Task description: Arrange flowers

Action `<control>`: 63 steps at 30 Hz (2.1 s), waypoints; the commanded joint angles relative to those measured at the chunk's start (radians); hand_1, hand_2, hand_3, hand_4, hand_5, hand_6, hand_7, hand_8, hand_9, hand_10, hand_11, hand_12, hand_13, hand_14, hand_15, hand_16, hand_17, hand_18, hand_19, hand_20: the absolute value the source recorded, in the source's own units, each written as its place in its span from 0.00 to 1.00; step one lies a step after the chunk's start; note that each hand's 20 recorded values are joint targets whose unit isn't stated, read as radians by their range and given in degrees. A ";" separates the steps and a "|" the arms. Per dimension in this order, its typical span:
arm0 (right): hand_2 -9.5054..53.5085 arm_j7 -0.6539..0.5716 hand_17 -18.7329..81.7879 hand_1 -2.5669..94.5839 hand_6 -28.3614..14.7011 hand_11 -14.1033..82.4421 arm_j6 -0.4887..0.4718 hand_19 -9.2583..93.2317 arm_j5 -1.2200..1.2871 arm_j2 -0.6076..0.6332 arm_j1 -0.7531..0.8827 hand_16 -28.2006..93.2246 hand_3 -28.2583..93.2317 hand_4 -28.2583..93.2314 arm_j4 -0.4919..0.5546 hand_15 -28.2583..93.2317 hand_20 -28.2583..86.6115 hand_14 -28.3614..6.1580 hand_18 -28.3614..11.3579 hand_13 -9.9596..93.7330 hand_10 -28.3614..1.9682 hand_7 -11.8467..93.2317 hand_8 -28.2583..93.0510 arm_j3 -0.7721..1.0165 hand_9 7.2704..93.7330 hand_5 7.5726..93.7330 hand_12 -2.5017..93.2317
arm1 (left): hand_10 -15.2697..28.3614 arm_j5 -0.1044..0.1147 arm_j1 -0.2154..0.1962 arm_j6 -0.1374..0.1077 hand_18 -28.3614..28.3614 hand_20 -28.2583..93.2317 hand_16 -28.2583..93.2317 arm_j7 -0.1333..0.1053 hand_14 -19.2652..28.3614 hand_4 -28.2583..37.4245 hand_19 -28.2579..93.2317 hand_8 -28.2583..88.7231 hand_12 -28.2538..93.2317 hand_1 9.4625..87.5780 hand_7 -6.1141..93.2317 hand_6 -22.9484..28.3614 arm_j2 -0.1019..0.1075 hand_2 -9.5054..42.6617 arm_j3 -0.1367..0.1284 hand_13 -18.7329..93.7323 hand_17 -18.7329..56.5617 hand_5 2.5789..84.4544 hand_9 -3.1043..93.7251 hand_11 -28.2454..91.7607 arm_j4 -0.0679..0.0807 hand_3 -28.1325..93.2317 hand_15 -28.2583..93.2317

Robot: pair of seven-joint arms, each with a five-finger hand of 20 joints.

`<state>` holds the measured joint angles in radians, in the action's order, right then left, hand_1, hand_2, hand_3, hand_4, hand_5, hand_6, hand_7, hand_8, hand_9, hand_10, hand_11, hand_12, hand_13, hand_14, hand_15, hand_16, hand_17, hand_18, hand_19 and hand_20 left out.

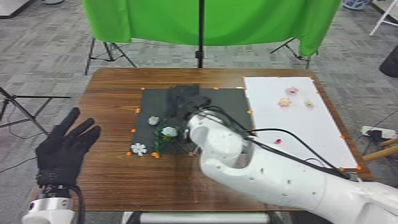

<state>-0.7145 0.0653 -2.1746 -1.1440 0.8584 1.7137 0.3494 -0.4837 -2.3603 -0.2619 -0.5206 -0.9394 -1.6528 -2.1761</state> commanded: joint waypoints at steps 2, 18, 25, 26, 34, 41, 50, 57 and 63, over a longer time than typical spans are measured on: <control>0.00 -0.086 0.38 0.41 0.67 0.47 0.049 0.81 0.045 0.308 -0.100 0.38 0.85 0.00 -0.017 0.86 0.64 0.45 0.00 0.62 0.47 0.25 0.13 0.034 0.67 0.64 0.19 | 0.81 -0.016 -0.024 -0.005 0.98 0.31 0.14 0.019 1.00 0.00 0.68 0.16 0.31 0.11 0.16 0.58 -0.040 0.32 -0.006 0.37 0.12 0.39 0.39 0.42 -0.007 0.90 0.69; 0.00 -0.156 0.37 0.40 0.67 0.36 -0.028 0.81 0.084 0.417 -0.104 0.34 0.86 0.00 -0.175 0.83 0.63 0.38 0.00 0.54 0.38 0.26 0.12 0.015 0.54 0.56 0.18 | 0.81 -0.025 -0.011 0.000 0.98 0.31 0.14 0.024 1.00 0.00 0.68 0.16 0.31 0.11 0.16 0.58 -0.055 0.32 -0.004 0.37 0.12 0.39 0.39 0.42 -0.006 0.90 0.69; 0.00 -0.167 0.36 0.40 0.68 0.35 -0.071 0.80 0.103 0.399 -0.029 0.34 0.87 0.00 -0.202 0.83 0.63 0.39 0.00 0.54 0.39 0.27 0.12 0.060 0.53 0.55 0.18 | 0.81 -0.026 -0.012 0.001 0.98 0.31 0.14 0.032 1.00 0.00 0.68 0.16 0.31 0.11 0.16 0.58 -0.057 0.32 -0.006 0.37 0.12 0.39 0.39 0.42 -0.006 0.90 0.69; 0.00 -0.178 0.36 0.39 0.69 0.35 -0.074 0.80 0.113 0.391 -0.010 0.34 0.87 0.00 -0.208 0.83 0.62 0.39 0.00 0.54 0.39 0.27 0.12 0.083 0.53 0.55 0.18 | 0.81 -0.028 -0.010 0.000 0.98 0.31 0.14 0.035 1.00 0.00 0.68 0.16 0.32 0.11 0.16 0.58 -0.058 0.32 -0.004 0.37 0.12 0.39 0.39 0.42 -0.006 0.90 0.69; 0.00 -0.230 0.38 0.42 0.70 0.34 -0.087 0.81 0.192 0.351 0.042 0.33 0.88 0.00 -0.256 0.81 0.62 0.39 0.00 0.60 0.35 0.27 0.12 0.133 0.58 0.53 0.17 | 0.81 -0.047 -0.003 0.017 0.98 0.31 0.14 0.063 1.00 0.00 0.68 0.16 0.31 0.11 0.17 0.58 -0.078 0.32 -0.016 0.37 0.12 0.39 0.39 0.42 -0.003 0.90 0.69; 0.00 -0.230 0.51 0.62 0.73 0.29 0.087 0.86 0.077 0.352 0.034 0.47 0.76 0.00 -0.302 0.70 0.57 0.80 0.19 0.77 0.61 0.31 0.16 0.019 0.81 0.68 0.27 | 0.81 -0.056 0.002 0.027 0.98 0.31 0.14 0.078 1.00 0.00 0.68 0.16 0.31 0.11 0.16 0.58 -0.086 0.32 -0.017 0.37 0.12 0.39 0.39 0.42 -0.001 0.90 0.69; 0.00 -0.186 0.60 0.69 0.71 0.26 0.218 0.87 0.017 0.386 0.027 0.49 0.74 0.00 -0.227 0.66 0.56 0.83 0.29 0.92 0.80 0.35 0.24 0.018 1.00 0.91 0.36 | 0.81 -0.039 -0.014 0.012 0.98 0.31 0.14 0.048 1.00 0.00 0.68 0.16 0.31 0.11 0.16 0.58 -0.067 0.32 -0.017 0.37 0.12 0.39 0.39 0.42 -0.006 0.90 0.69; 0.00 -0.056 0.60 0.67 0.70 0.27 0.242 0.88 0.024 0.335 0.022 0.49 0.77 0.00 -0.052 0.67 0.57 0.81 0.28 0.92 0.78 0.35 0.25 0.050 1.00 0.90 0.37 | 0.81 -0.043 -0.019 0.015 0.98 0.31 0.14 0.048 1.00 0.00 0.68 0.16 0.31 0.11 0.16 0.58 -0.076 0.32 -0.019 0.37 0.12 0.39 0.39 0.42 -0.009 0.90 0.69; 0.00 0.023 0.58 0.66 0.69 0.27 0.178 0.88 0.021 0.233 0.050 0.49 0.78 0.00 0.018 0.69 0.57 0.80 0.29 0.90 0.77 0.36 0.26 0.047 1.00 0.89 0.38 | 0.81 -0.047 -0.014 0.019 0.98 0.31 0.14 0.052 1.00 0.00 0.68 0.16 0.31 0.11 0.17 0.58 -0.075 0.32 -0.016 0.37 0.12 0.39 0.39 0.42 -0.008 0.90 0.69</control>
<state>-0.7532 0.2913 -2.1341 -0.7637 0.8971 1.6519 0.3983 -0.5302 -2.3646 -0.2454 -0.4704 -1.0109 -1.6734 -2.1822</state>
